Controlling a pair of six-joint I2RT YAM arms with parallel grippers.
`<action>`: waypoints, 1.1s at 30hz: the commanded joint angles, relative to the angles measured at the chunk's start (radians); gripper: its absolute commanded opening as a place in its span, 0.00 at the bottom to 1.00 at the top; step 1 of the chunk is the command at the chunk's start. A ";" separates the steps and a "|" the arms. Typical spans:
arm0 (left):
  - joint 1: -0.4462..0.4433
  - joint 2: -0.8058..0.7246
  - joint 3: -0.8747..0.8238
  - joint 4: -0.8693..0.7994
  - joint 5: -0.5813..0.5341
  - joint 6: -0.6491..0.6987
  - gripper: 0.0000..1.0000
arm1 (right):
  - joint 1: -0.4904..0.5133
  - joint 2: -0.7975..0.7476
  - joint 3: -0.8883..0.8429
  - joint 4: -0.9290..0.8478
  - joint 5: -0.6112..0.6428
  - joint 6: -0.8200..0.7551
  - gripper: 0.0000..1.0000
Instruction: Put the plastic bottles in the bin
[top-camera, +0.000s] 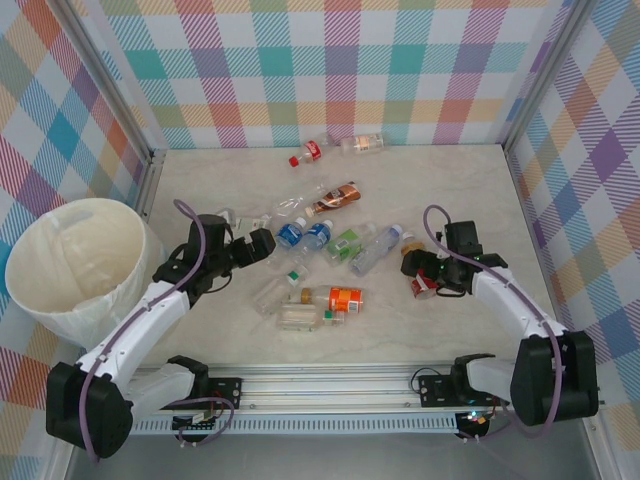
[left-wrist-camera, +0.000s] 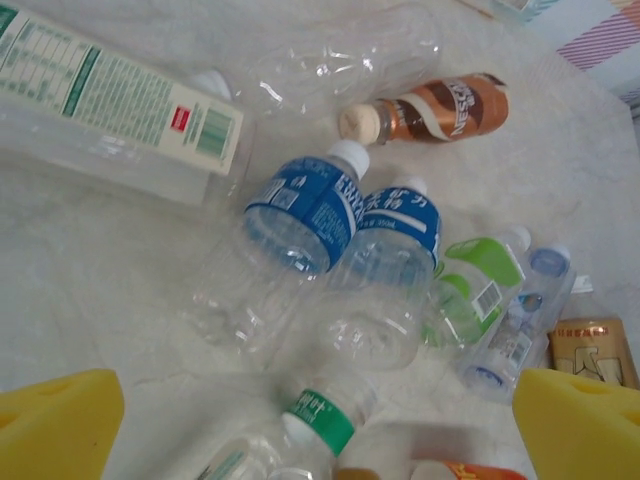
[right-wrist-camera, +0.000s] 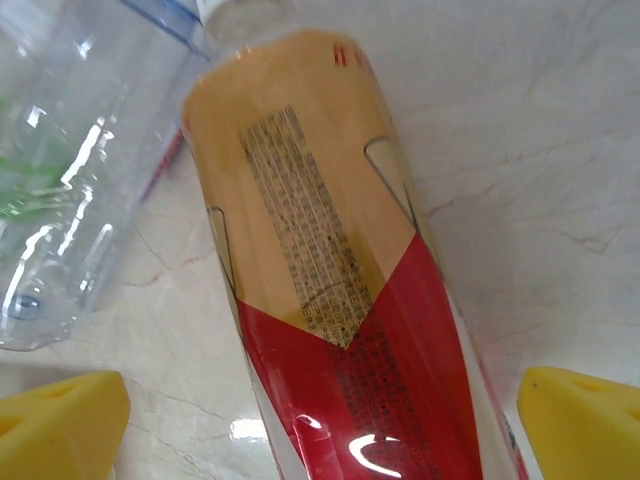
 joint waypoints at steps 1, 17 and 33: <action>-0.015 -0.032 -0.033 -0.048 -0.006 -0.023 1.00 | 0.043 0.049 0.037 -0.035 0.062 0.065 1.00; -0.015 0.038 0.011 0.012 0.183 -0.037 1.00 | 0.189 0.105 0.014 -0.014 0.344 0.156 0.70; -0.085 0.062 0.082 0.350 0.620 -0.166 1.00 | 0.455 -0.236 -0.058 0.381 -0.173 -0.015 0.60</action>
